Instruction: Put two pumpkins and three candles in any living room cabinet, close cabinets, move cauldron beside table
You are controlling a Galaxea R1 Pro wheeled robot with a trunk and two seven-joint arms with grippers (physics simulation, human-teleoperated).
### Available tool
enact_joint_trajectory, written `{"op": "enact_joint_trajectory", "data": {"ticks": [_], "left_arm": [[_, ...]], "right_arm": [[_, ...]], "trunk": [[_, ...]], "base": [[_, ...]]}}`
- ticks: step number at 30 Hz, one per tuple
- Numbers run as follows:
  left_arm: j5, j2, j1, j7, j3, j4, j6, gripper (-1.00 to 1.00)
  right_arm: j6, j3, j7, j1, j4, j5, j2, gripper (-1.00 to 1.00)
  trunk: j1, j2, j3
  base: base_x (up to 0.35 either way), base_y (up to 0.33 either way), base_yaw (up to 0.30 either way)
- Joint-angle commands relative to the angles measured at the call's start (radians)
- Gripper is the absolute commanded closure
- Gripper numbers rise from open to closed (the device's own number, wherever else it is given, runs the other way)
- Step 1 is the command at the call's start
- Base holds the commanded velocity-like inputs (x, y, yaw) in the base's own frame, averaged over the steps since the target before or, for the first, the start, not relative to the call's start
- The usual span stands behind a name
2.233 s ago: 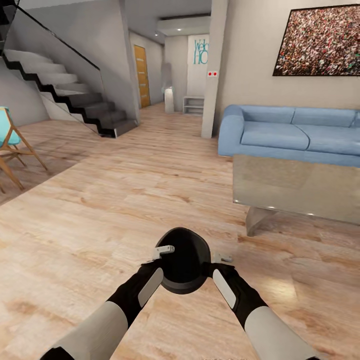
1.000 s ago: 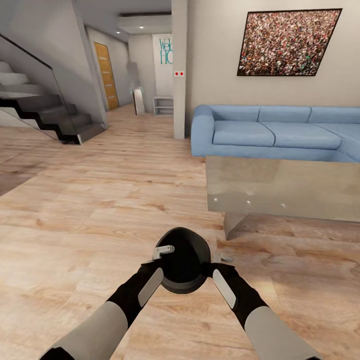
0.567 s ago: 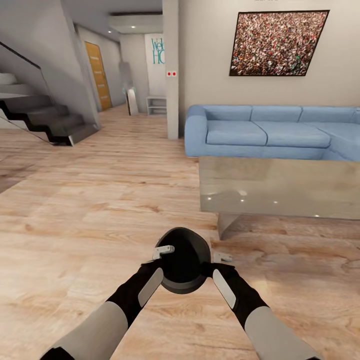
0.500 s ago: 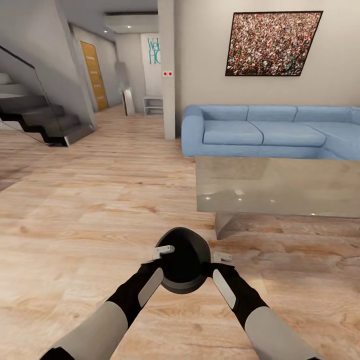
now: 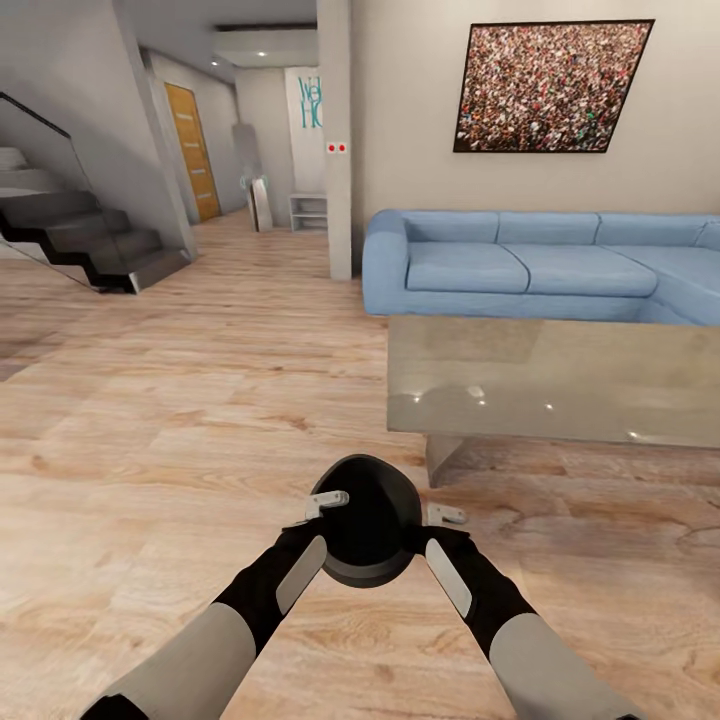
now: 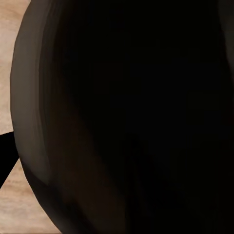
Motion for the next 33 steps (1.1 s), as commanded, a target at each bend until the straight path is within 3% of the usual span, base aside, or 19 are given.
{"op": "enact_joint_trajectory", "data": {"ticks": [1, 4, 17, 23, 33], "left_arm": [[0.014, 0.0, -0.001, 0.006, -0.004, -0.002, -0.001, 1.0], [0.014, 0.0, -0.001, 0.006, -0.004, -0.002, 0.0, 1.0], [0.014, 0.0, -0.001, 0.006, -0.004, -0.002, 0.001, 1.0], [0.014, 0.0, -0.001, 0.006, -0.004, -0.002, 0.001, 1.0], [0.014, 0.0, -0.001, 0.006, -0.004, -0.001, 0.001, 1.0]], "right_arm": [[-0.005, 0.007, -0.005, -0.001, -0.007, -0.036, 0.0, 1.0], [-0.005, 0.007, -0.005, -0.001, -0.007, -0.036, 0.0, 1.0], [-0.005, 0.007, -0.005, -0.001, -0.006, -0.036, 0.0, 1.0], [-0.005, 0.007, -0.005, -0.001, -0.007, -0.036, 0.0, 1.0], [-0.005, 0.007, -0.005, -0.001, -0.007, -0.036, 0.0, 1.0]], "trunk": [[0.0, -0.001, -0.001], [0.0, -0.001, -0.001], [0.05, -0.092, -0.041], [0.072, -0.132, -0.057], [0.076, -0.135, -0.095]], "base": [[0.004, -0.006, 0.008], [0.001, -0.002, 0.002], [0.0, 0.0, -0.003], [0.0, 0.0, -0.208], [0.0, 0.0, -0.043]]}}
